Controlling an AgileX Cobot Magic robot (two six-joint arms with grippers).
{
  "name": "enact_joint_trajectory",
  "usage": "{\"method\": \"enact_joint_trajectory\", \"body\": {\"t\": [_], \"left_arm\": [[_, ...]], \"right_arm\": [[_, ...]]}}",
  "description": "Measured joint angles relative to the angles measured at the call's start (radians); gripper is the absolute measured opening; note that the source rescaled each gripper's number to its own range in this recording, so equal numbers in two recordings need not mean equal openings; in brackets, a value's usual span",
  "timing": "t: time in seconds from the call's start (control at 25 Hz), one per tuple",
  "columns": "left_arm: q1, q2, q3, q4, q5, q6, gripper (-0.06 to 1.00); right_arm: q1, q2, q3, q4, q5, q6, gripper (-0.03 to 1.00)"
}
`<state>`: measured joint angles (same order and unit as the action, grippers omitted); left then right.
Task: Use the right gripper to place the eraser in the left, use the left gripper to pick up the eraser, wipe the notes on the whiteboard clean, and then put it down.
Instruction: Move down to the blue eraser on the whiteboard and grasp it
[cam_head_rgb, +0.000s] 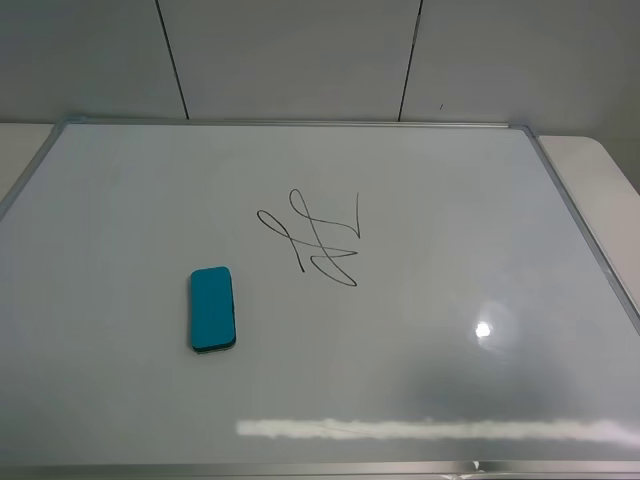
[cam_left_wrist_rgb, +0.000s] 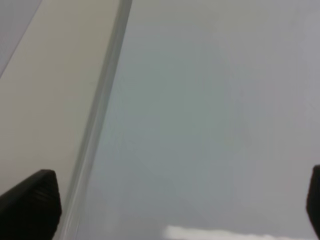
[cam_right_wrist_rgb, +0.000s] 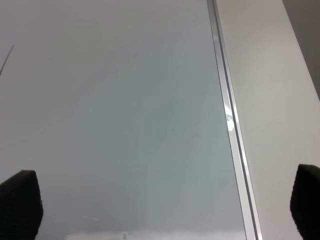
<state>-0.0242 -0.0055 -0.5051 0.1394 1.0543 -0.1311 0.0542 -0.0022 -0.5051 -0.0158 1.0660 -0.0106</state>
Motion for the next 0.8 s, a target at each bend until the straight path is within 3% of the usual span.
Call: {"method": "enact_joint_trajectory", "body": {"t": [0.2, 0.44, 0.8], "left_arm": [[0.000, 0.094, -0.060, -0.010, 0.005, -0.002, 1.00], [0.000, 0.386, -0.172, -0.046, 0.053, -0.003, 1.00], [-0.007, 0.761, -0.205, -0.208, -0.014, -0.003, 1.00]], "right_arm": [[0.000, 0.000, 0.000, 0.000, 0.000, 0.000, 1.00], [0.000, 0.000, 0.000, 0.000, 0.000, 0.000, 1.00], [0.000, 0.000, 0.000, 0.000, 0.000, 0.000, 1.00]]}}
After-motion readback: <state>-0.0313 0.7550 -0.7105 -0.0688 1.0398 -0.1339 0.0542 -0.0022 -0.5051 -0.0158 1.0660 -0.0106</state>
